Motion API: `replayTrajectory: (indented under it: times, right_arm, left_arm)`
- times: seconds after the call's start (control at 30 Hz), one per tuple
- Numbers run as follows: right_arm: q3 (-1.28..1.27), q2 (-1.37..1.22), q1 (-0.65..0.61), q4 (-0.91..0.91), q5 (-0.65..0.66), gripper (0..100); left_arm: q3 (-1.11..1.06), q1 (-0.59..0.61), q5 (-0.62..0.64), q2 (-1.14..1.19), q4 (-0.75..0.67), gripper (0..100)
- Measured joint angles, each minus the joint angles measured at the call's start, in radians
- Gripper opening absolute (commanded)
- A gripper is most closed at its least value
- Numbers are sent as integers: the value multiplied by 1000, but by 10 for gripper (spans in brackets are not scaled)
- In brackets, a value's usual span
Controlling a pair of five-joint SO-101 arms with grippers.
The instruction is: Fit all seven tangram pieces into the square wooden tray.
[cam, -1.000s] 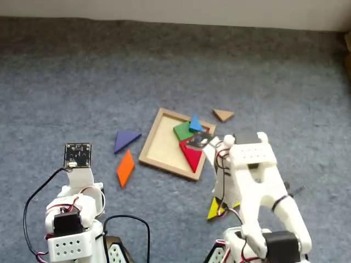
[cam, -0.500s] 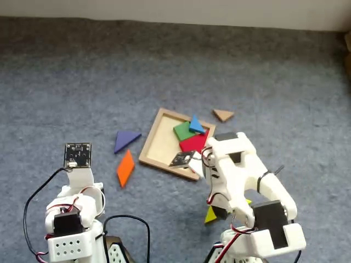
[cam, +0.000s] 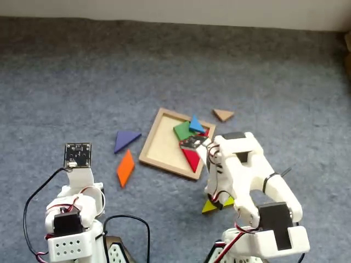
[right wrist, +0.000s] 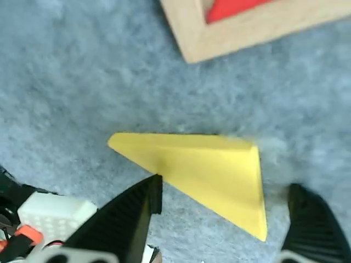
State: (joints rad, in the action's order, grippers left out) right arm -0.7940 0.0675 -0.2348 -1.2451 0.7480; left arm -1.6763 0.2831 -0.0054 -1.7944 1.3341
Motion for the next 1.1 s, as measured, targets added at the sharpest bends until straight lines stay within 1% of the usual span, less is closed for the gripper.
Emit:
replayTrajectory:
  times: [0.23,0.33,0.5,0.57,0.7,0.77,0.9,0.97,1.03,1.1]
  right_arm:
    - [2,198,69,94,-124,358]
    - [0,315,69,97,-181,358]
    - [-68,451,68,91,-198,361]
    - [-87,466,51,80,-164,361]
    - [-104,456,-23,15,-18,361]
    - [-104,422,-41,-20,57,361]
    - [-104,315,-52,-26,166,370]
    - [-83,250,-51,-29,206,413]
    - [-41,186,-52,-29,224,471]
    - [6,124,-51,-28,230,507]
  left_arm:
    - [0,0,0,0,0,7]
    - [0,0,0,0,0,7]
    - [0,0,0,0,0,7]
    - [0,0,0,0,0,7]
    - [0,0,0,0,0,7]
    - [0,0,0,0,0,7]
    - [0,0,0,0,0,7]
    - [0,0,0,0,0,7]
    - [0,0,0,0,0,7]
    - [0,0,0,0,0,7]
